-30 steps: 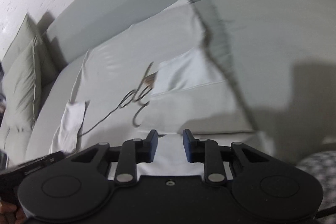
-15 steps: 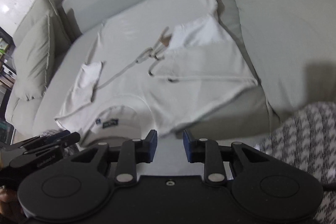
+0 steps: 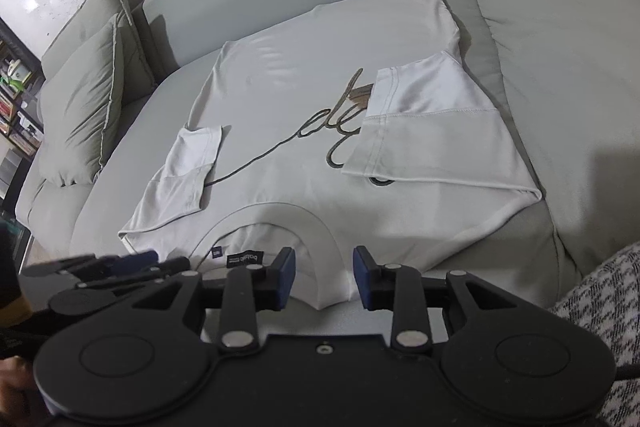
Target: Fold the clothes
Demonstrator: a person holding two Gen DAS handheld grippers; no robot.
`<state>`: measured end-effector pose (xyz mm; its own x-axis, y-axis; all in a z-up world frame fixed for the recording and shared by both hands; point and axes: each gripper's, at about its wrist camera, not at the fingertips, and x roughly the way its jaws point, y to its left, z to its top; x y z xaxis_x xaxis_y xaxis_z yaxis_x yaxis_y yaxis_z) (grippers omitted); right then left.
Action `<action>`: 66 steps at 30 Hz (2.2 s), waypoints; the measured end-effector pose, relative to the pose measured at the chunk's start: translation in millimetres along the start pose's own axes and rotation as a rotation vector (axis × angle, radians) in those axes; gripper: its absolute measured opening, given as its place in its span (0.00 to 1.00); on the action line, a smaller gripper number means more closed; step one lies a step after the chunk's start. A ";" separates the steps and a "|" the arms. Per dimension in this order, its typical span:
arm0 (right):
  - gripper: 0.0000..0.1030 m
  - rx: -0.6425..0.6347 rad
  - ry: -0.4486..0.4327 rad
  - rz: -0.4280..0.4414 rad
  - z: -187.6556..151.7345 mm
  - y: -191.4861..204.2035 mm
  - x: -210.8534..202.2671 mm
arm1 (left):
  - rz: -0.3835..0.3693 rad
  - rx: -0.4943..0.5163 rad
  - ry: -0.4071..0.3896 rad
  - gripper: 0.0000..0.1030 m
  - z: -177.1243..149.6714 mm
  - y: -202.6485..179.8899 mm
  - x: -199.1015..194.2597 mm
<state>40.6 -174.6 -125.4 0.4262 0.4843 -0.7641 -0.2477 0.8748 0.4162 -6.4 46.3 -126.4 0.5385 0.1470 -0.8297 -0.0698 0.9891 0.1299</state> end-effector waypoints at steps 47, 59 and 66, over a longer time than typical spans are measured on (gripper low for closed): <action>0.20 0.143 -0.289 0.054 187.7 -22.3 42.3 | -0.115 -0.162 -0.247 0.28 159.7 100.3 42.1; 0.08 0.265 -0.256 -0.163 235.4 -126.2 184.0 | 0.019 -0.260 -0.136 0.17 214.0 121.5 184.6; 0.14 0.371 -0.360 -0.203 236.8 -156.2 169.8 | 0.092 -0.346 -0.168 0.21 223.0 143.2 188.9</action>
<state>357.7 -226.2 -203.5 0.7198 0.2223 -0.6576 0.1656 0.8650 0.4736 272.6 213.0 -143.5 0.6449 0.2598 -0.7188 -0.3877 0.9217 -0.0147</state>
